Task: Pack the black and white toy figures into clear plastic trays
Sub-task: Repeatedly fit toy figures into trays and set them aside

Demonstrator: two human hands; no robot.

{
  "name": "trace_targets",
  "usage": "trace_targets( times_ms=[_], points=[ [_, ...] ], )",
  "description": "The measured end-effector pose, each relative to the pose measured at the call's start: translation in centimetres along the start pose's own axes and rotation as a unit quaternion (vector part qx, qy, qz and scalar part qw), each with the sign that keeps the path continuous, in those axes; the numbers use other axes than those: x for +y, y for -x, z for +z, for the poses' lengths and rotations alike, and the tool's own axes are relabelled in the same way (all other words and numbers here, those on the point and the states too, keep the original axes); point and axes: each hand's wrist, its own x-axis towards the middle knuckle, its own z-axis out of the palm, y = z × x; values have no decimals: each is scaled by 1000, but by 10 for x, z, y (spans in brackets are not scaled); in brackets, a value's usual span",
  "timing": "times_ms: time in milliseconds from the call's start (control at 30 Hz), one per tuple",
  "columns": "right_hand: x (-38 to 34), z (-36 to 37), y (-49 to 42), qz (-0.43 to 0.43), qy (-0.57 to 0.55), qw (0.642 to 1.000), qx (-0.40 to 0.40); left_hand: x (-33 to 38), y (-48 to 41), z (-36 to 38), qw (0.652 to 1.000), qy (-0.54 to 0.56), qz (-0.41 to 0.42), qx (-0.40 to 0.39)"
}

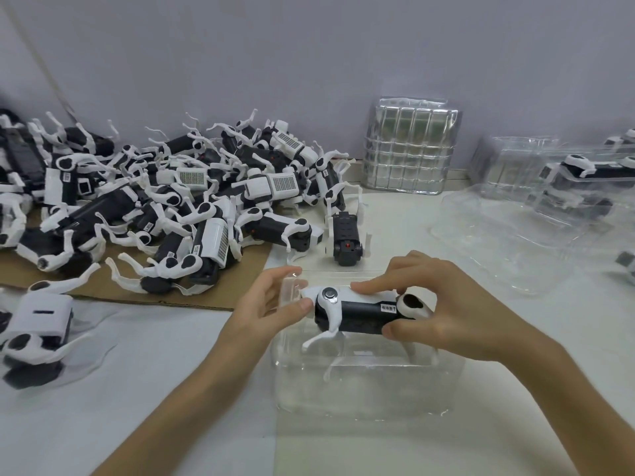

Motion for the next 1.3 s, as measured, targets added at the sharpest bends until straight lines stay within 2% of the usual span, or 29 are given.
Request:
trace_targets(
  times_ms=[267, 367, 433, 500, 567, 667, 800, 867, 933, 1100, 1233, 1300],
  points=[
    [0, 2, 0, 0, 31, 999, -15, 0, -1, 2, 1000, -4, -1, 9],
    [2, 2, 1, -14, -1, 1000, 17, 1, -1, 4, 999, 12, 11, 37],
    [4, 2, -1, -11, -45, 997, 67, 2, 1, 3, 997, 4, 39, 73],
    [11, -1, -4, 37, -94, 987, 121, 5, 4, 2, 991, -9, 73, 108],
    [23, -6, -8, 114, -108, 978, 140, 8, 7, 0, 984, -13, 109, 140],
    [39, -10, -9, 209, -123, 965, 97, 15, 9, -3, 968, -26, 171, 181],
    [32, 2, -23, 215, -256, 942, 11, 16, 10, -3, 957, -83, 217, 174],
    [23, 8, -21, 206, -309, 928, -23, 13, 10, 0, 953, -133, 203, 183],
    [21, 11, -17, 172, -298, 938, -34, 10, 8, 1, 956, -154, 160, 193],
    [15, 6, -10, 116, -281, 950, 67, 11, 3, 2, 990, -51, 30, 126],
    [15, 7, -14, 116, -249, 952, 137, 8, 3, -1, 999, -34, -6, 30],
    [18, 8, -14, 124, -245, 949, 153, 7, 3, -1, 998, -53, -10, 12]
  ],
)
